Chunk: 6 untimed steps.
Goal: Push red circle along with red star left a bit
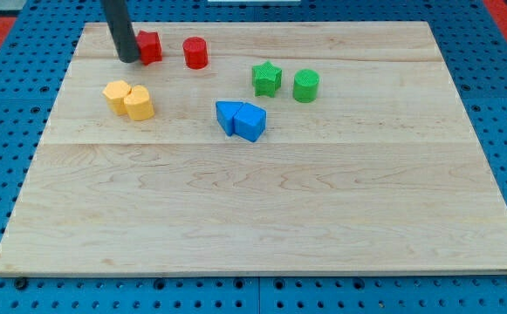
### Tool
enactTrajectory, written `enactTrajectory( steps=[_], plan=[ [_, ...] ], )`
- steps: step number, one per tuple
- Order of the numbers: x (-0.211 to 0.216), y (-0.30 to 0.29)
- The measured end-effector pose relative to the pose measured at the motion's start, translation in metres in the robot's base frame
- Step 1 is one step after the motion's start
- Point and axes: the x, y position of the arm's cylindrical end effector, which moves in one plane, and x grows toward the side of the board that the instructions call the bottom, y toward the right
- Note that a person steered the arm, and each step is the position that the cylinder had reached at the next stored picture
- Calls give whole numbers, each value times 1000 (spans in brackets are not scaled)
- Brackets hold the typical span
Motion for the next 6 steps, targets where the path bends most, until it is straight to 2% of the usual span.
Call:
enactTrajectory(
  steps=[1, 2, 3, 4, 6],
  plan=[
    [25, 33],
    [25, 97],
    [6, 131],
    [-18, 117],
    [-34, 41]
  ],
)
